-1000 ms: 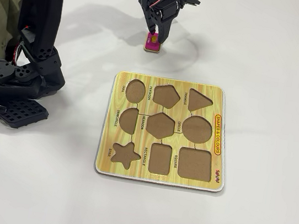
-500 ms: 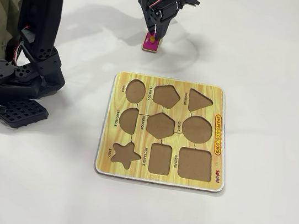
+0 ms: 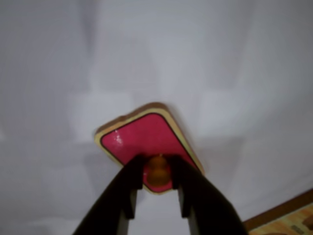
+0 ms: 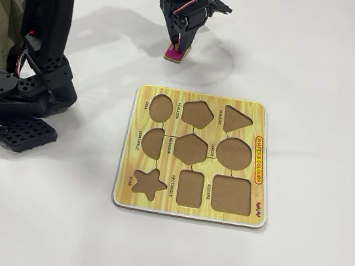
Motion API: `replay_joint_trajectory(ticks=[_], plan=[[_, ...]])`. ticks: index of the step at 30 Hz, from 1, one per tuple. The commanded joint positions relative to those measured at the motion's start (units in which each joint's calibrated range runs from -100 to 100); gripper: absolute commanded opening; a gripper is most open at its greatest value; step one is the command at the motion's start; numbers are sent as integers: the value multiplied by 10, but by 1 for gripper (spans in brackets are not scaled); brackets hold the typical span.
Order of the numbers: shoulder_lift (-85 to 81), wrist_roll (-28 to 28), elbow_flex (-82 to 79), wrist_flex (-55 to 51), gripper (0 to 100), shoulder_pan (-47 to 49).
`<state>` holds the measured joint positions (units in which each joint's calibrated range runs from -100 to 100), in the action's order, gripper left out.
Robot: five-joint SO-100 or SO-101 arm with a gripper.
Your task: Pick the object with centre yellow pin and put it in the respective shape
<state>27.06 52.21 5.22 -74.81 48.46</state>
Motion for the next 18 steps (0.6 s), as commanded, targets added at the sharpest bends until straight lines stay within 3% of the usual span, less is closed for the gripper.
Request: replay_joint_trajectory(ticks=[1, 18], plan=[[-15, -2, -2, -6, 7, -8], [-13, -2, -3, -6, 2, -8]])
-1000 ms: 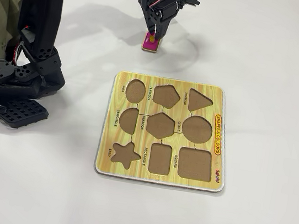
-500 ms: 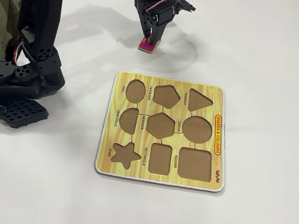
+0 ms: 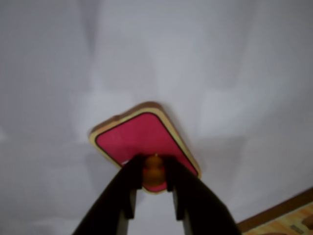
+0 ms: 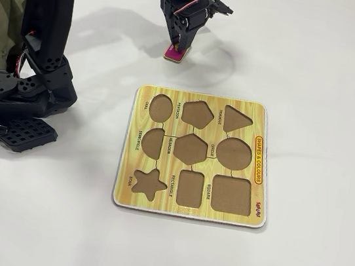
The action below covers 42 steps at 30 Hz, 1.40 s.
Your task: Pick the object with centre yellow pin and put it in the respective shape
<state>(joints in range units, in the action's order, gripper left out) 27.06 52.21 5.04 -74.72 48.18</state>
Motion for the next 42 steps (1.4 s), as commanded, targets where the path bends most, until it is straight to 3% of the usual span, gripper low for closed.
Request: replay_joint_trajectory(ticks=[1, 12, 22, 34, 42], plan=[[-13, -2, -1, -7, 2, -5], [-41, -11, -2, -7, 2, -29], [-128, -38, -29, -37, 2, -148], [-239, -127, -103, -42, 2, -310], [-319, -221, -167, -42, 2, -435]])
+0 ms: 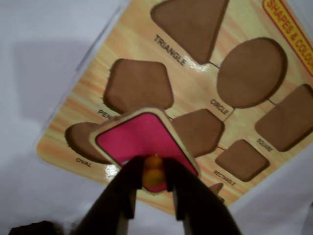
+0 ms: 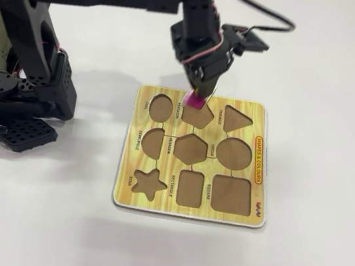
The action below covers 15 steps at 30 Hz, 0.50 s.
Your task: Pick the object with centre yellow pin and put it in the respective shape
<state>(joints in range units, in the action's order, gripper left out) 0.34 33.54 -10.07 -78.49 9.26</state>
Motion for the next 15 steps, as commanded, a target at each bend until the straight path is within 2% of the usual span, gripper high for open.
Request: replay_joint_trajectory(ticks=[1, 9, 15], plan=[[-60, -45, -27, -3, 2, -56], [-103, -155, -130, 45, 2, -149], [-127, -226, -125, 56, 2, -219]])
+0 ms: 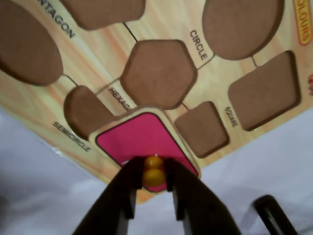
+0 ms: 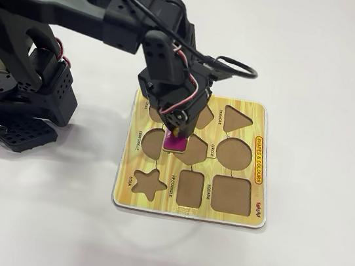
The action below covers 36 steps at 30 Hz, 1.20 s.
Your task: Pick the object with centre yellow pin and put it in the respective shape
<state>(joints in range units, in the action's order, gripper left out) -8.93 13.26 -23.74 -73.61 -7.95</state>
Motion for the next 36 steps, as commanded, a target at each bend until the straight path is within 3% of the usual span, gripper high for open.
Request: replay_joint_trajectory(ticks=[1, 10, 24, 36], plan=[[-39, -27, 12, 7, 2, -61], [-5, -66, 49, 8, 2, -154], [154, -68, 221, 7, 1, -237], [168, -61, 239, 5, 1, -176]])
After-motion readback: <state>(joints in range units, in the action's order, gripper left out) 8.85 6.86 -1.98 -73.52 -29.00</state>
